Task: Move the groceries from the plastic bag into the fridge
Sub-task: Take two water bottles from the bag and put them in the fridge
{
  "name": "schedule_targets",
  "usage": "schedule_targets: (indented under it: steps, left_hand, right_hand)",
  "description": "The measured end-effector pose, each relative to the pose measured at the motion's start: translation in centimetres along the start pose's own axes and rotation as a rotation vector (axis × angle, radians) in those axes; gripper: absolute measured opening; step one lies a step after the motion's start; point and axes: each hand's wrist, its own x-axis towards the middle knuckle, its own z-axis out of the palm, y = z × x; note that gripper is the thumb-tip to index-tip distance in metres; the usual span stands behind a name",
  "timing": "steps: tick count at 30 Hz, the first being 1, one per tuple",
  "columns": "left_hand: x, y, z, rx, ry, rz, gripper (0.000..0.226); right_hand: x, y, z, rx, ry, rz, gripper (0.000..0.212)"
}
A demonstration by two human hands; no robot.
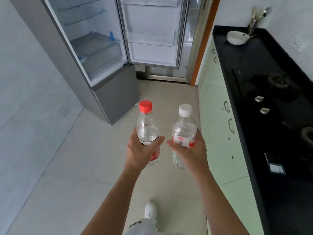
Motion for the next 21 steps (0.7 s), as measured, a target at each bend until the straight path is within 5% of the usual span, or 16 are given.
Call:
schedule_targets:
  steps: [21]
  left_hand:
    - [24.8, -0.8, -3.2, 0.021, 0.190, -0.020, 0.040]
  right_hand:
    - [23.3, -2.3, 13.7, -0.051, -0.172, -0.043, 0.054]
